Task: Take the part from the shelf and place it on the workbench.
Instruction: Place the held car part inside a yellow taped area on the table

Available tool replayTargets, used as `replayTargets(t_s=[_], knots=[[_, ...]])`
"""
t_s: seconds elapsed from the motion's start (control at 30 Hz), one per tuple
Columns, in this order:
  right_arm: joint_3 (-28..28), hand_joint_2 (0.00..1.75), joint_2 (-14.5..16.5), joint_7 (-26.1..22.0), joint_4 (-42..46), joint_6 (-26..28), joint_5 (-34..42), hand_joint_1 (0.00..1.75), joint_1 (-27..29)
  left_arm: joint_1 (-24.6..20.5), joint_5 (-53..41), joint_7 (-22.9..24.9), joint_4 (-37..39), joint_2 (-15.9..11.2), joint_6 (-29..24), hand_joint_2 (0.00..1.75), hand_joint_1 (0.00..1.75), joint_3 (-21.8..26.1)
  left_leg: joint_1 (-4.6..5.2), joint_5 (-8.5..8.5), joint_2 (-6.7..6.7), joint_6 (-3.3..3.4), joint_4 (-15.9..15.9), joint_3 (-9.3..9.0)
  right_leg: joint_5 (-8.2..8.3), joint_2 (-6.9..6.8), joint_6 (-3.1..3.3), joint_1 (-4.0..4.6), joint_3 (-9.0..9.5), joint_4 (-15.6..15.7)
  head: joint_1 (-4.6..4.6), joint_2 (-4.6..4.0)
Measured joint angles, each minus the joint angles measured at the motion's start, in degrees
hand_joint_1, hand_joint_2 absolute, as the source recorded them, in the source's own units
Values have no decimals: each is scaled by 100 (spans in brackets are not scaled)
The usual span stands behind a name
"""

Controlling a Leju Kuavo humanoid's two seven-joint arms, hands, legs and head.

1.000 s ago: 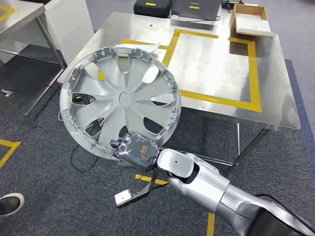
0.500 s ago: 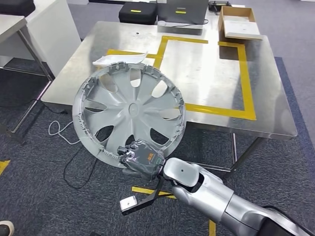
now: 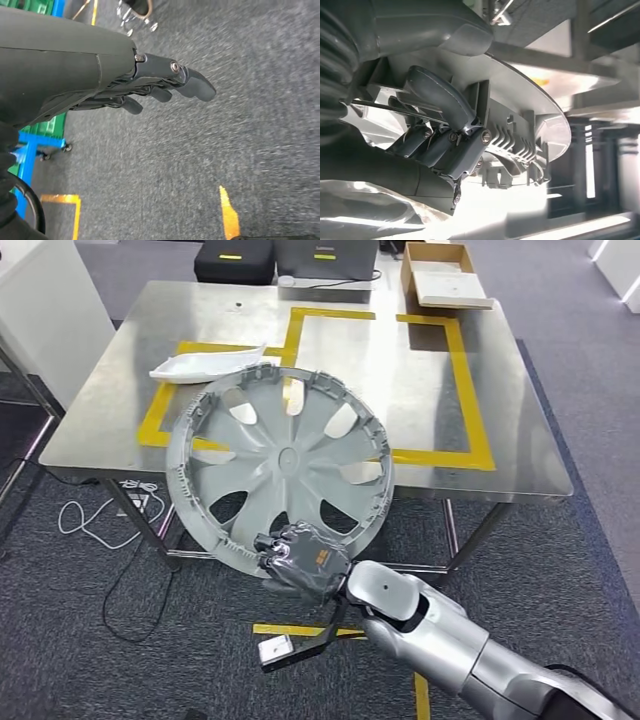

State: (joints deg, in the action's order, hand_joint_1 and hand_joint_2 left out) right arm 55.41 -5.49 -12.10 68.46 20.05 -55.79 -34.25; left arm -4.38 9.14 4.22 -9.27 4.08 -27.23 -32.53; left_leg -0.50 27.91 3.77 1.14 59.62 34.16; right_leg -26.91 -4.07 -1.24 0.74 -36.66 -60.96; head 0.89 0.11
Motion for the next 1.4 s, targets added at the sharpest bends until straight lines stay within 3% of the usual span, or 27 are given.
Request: replayTargets(t_s=[0.03,0.07,0.13,0.2,0.27,0.33,0.37,0.4,0.47,0.5,0.57,0.63,0.7,0.8,0.83,0.87,0.9,0.93,1.0,1.03,1.2,1.27,1.33,1.37,1.4], knots=[[-15,175,-1,4,4,-3,2,175,-10,0,-1,0,0,1,7,175,0,-1,18,15,58,-22,0,-13,27,-107,31,35,86,173,-2,0],[-30,175,-4,8,7,-7,1,175,-17,1,1,0,0,-1,13,175,0,-2,33,25,123,-43,-3,-22,3,-130,53,60,112,222,-4,0],[-53,175,-12,8,10,-18,-6,175,-22,-7,9,-1,0,-9,16,175,0,-1,35,62,211,-94,0,-52,23,21,96,35,126,261,-7,0],[-63,175,-14,18,10,-35,-23,175,-37,-17,21,-35,0,-19,-2,175,0,-1,15,226,19,-152,219,8,43,145,147,-13,158,294,2,0],[-62,175,-11,43,1,-61,-60,175,-52,-15,38,-117,0,-22,-66,175,0,0,-5,542,-251,-188,853,301,38,241,187,-41,178,301,15,0],[-55,175,-9,59,-26,-93,-98,175,-47,-6,51,-187,0,-25,-134,175,0,1,-7,720,-319,-207,1463,632,24,340,206,-40,192,297,19,0],[-51,175,-9,61,-43,-109,-111,175,-45,0,55,-209,0,-28,-150,175,0,1,-6,652,-324,-206,1522,692,15,387,206,-38,203,294,20,0],[-49,175,-8,62,-61,-119,-116,175,-44,3,60,-226,0,-33,-158,175,0,1,-6,476,-325,-199,1359,649,3,426,201,-37,221,289,20,0],[-49,175,-3,69,-103,-133,-120,175,-52,1,74,-253,1,-46,-169,175,0,1,-6,48,-332,-170,655,373,-34,474,173,-36,259,276,20,0],[-50,175,5,76,-130,-144,-121,175,-64,-7,84,-261,1,-52,-177,175,0,1,-2,-69,-341,-151,325,243,-52,490,152,-29,261,259,17,0],[-50,175,33,86,-189,-173,-128,175,-95,-21,101,-265,2,-58,-196,175,0,1,14,-86,-357,-109,46,135,-68,506,104,-19,241,245,11,0],[-50,175,63,87,-244,-197,-133,175,-125,-25,108,-266,2,-64,-215,175,0,2,13,-84,-362,-61,9,124,-80,507,52,-21,222,249,10,0],[-55,175,78,89,-286,-206,-134,175,-156,-27,111,-267,2,-76,-230,175,0,3,-12,-89,-364,-1,-15,99,-204,485,-10,-27,133,86,-24,0],[-56,175,81,93,-337,-207,-136,175,-179,-31,111,-267,2,-93,-236,175,0,3,-26,-72,-364,61,-24,83,-639,456,-90,-66,-389,-918,-75,0],[-55,175,81,93,-356,-207,-137,175,-175,-28,111,-267,2,-97,-236,175,0,3,-26,-61,-364,66,-22,78,-717,452,-104,-79,-580,-1238,-75,0],[-54,175,81,93,-374,-207,-138,175,-172,-25,111,-267,2,-101,-237,175,0,3,-26,-48,-364,66,-21,67,-691,449,-113,-89,-692,-1386,-77,0],[-52,175,81,93,-390,-207,-137,175,-170,-24,111,-267,2,-103,-238,175,0,3,-27,-29,-365,61,-20,46,-552,443,-114,-95,-692,-1304,-77,0],[-52,175,81,93,-403,-207,-137,175,-169,-24,110,-268,2,-103,-243,175,0,3,-29,-7,-367,50,-20,12,-326,435,-108,-100,-579,-1006,-78,0],[-52,175,81,93,-420,-206,-135,175,-171,-26,108,-273,3,-103,-260,175,0,3,-25,47,-374,10,-18,-49,44,403,-83,-90,-224,-246,-79,0],[-52,175,82,92,-425,-204,-136,175,-172,-28,106,-275,4,-105,-271,175,0,3,-18,65,-376,-16,-14,-60,101,395,-61,-81,-80,18,-80,0],[-56,175,86,84,-431,-188,-143,175,-141,-32,96,-282,4,-113,-312,175,0,1,-17,179,-357,-168,69,-58,2,430,92,-77,111,239,-65,0],[-56,175,87,85,-431,-185,-143,175,-130,-35,89,-295,4,-119,-325,175,0,-1,-22,410,-360,-208,596,191,-32,426,162,-87,181,258,-54,0],[-53,175,87,82,-433,-185,-146,175,-103,-22,84,-303,4,-122,-330,175,0,-2,-22,644,-360,-220,1336,605,-79,433,206,-70,234,256,-52,0],[-52,175,87,79,-433,-185,-149,175,-86,-13,82,-304,4,-123,-330,175,0,-3,-21,645,-361,-215,1543,751,-105,445,215,-59,267,255,-52,0],[-51,175,87,76,-434,-185,-151,175,-71,-6,75,-304,4,-123,-330,175,0,-5,-18,525,-361,-201,1539,801,-134,458,217,-49,306,255,-51,0]])
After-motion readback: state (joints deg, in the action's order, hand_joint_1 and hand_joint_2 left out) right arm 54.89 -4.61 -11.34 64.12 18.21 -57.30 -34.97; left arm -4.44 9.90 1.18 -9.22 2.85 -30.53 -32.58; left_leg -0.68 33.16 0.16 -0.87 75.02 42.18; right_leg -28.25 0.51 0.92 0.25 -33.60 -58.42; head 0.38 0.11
